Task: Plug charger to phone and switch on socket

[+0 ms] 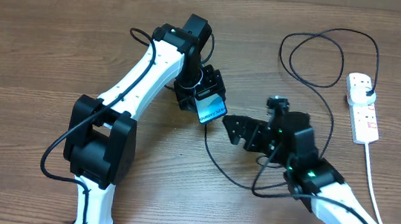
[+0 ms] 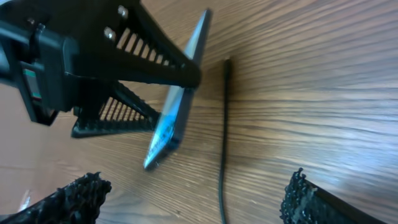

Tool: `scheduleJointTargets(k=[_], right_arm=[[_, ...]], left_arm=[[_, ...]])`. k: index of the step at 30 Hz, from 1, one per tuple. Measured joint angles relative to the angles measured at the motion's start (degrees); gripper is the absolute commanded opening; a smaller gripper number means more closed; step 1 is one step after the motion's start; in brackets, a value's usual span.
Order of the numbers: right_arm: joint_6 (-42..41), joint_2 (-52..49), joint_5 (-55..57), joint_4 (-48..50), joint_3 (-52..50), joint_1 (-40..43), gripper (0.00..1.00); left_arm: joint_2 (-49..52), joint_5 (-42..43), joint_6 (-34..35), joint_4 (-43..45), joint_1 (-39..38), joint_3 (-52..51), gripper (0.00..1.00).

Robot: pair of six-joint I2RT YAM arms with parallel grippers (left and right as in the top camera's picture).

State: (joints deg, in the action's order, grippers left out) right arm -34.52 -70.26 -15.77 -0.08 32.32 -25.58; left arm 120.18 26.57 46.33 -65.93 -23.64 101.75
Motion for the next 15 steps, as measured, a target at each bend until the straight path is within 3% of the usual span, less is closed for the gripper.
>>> scheduleJointTargets(k=[7,15], right_arm=[[-4.35,-8.15,-0.50,9.92,-0.09,-2.38,0.83],[-8.37,-14.47,0.33,18.60,-0.09,-3.43,0.65]], left_arm=[[0.00,1.25,2.01,-0.04,0.00,0.02,0.04],[0.00,1.29,4.22,0.42,-0.39,0.02,0.04]])
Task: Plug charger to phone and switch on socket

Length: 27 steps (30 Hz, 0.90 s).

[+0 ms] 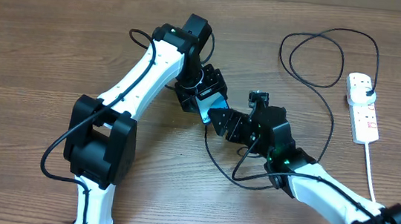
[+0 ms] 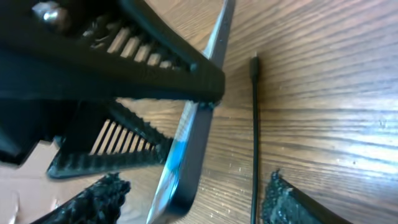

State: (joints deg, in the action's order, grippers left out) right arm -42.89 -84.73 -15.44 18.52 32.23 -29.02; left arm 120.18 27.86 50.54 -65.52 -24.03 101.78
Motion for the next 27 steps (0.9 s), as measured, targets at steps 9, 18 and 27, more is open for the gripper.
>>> scheduleJointTargets(k=[9,18,27], right_arm=[[-2.89,-4.61,1.51,1.49,1.90,-0.07,0.12],[-3.63,-6.12,2.16,-0.02,2.71,-0.52,0.04],[-3.85,-6.08,-0.28,-1.73,2.71,5.53,0.04]], left_arm=[[0.00,-1.73,1.86,2.05,-3.19,0.00,0.04],[-0.04,-2.36,1.14,1.18,-3.39,1.01,1.00],[-7.39,-10.34,-6.60,0.35,-1.64,0.96,1.00]])
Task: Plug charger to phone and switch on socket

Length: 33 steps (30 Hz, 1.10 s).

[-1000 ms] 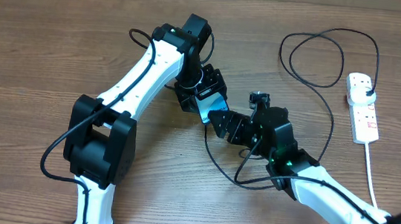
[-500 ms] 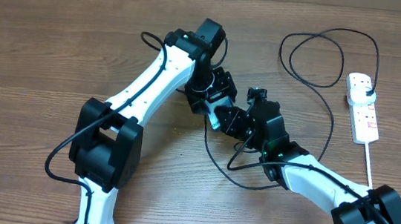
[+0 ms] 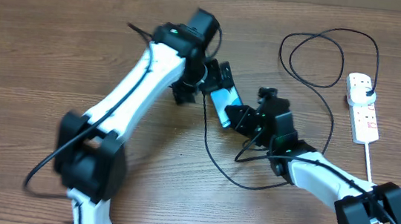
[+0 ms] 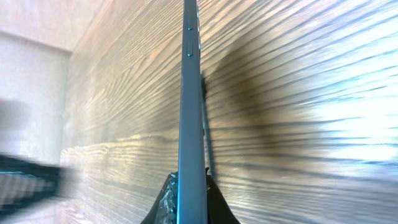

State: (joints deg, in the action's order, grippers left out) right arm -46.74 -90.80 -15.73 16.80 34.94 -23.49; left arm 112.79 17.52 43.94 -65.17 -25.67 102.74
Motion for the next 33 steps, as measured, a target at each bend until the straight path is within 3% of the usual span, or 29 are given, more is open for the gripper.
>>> scheduleJointTargets(k=[4,7,13,18,23,33], right_arm=[[-1.11,1.11,-4.59,-0.13,0.00,4.59,0.04],[-2.05,3.58,-9.73,-0.07,0.00,8.15,0.04],[-4.90,5.49,-17.68,1.20,0.00,10.34,0.04],[-11.41,5.49,-21.42,8.90,-0.37,9.05,0.04],[-16.72,5.40,-21.94,10.97,-0.92,6.21,0.03],[-20.55,5.03,-20.98,16.13,-0.98,2.23,0.04]], left_arm=[[-10.29,-6.25,-4.35,3.45,0.72,-3.04,1.00],[-19.47,-8.15,-6.34,13.00,0.68,-13.25,1.00],[-31.19,-3.13,-5.25,41.79,2.14,-43.36,1.00],[-33.14,4.46,3.06,70.42,5.60,-60.78,1.00],[-31.67,10.10,12.50,91.41,6.56,-66.07,1.00],[-21.00,15.65,24.90,106.44,6.56,-66.49,1.00]])
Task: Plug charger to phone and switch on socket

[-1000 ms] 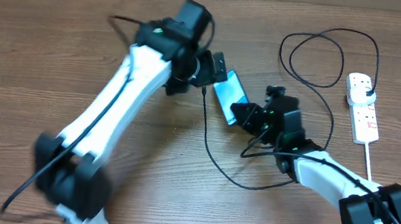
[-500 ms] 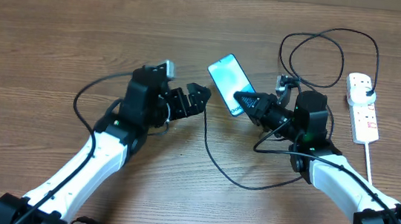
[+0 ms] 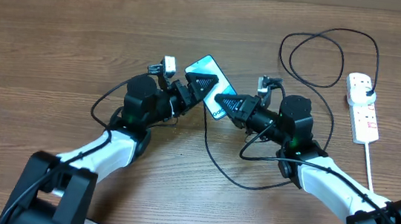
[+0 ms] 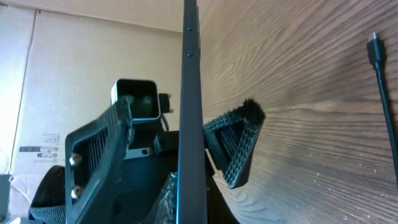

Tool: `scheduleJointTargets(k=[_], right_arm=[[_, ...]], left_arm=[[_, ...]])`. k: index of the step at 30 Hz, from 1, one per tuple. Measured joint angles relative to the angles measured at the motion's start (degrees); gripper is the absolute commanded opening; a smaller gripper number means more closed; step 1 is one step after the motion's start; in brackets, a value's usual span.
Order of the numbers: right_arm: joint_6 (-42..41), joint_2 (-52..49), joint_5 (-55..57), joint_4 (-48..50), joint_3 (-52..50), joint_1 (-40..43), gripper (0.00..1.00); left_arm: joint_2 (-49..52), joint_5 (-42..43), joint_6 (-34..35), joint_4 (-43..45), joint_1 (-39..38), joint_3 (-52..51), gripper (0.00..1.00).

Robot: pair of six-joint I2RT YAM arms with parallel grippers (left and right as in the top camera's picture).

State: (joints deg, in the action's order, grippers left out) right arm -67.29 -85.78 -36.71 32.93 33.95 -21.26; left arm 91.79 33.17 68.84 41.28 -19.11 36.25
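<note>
The phone (image 3: 205, 67) is held off the table at mid-table, standing on its edge. My right gripper (image 3: 225, 106) is shut on its near end. In the right wrist view the phone (image 4: 189, 74) shows edge-on, rising from my right gripper (image 4: 189, 193). My left gripper (image 3: 197, 88) is open, its fingers (image 4: 99, 155) straddling the phone with a gap on one side. The black charger cable (image 3: 210, 158) lies on the wood, its plug tip (image 4: 373, 43) beside the phone and free. The white socket strip (image 3: 363, 110) lies at the far right.
The cable coils in a loop (image 3: 325, 58) at the back right and runs to a plug (image 3: 364, 86) seated in the strip. A white lead (image 3: 371, 182) trails from the strip toward the front edge. Both arms lie low across the table's middle.
My left arm has dropped low over the table, and its gripper now stands open around the phone. My right gripper still holds the phone, now a little farther left and back.
My left gripper first held the phone tilted above the table, with my right gripper open a little way off. The right gripper then came up to the phone's lower end and was shut on it. Now the right holds it and the left is open.
</note>
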Motion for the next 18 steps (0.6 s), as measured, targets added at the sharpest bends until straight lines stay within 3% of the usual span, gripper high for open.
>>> scheduleJointTargets(k=[8,13,18], right_arm=[[-0.31,-0.66,0.44,0.09,-0.02,-0.26,0.04],[-0.24,-1.20,1.22,0.59,-0.02,-0.61,0.04],[-0.24,-2.38,1.86,2.67,-0.02,-1.20,0.04]], left_arm=[[2.58,1.22,6.38,12.83,0.00,-0.26,1.00],[3.10,1.20,9.75,14.25,0.00,-0.28,1.00],[3.32,1.20,11.89,14.64,0.04,-0.35,0.83]])
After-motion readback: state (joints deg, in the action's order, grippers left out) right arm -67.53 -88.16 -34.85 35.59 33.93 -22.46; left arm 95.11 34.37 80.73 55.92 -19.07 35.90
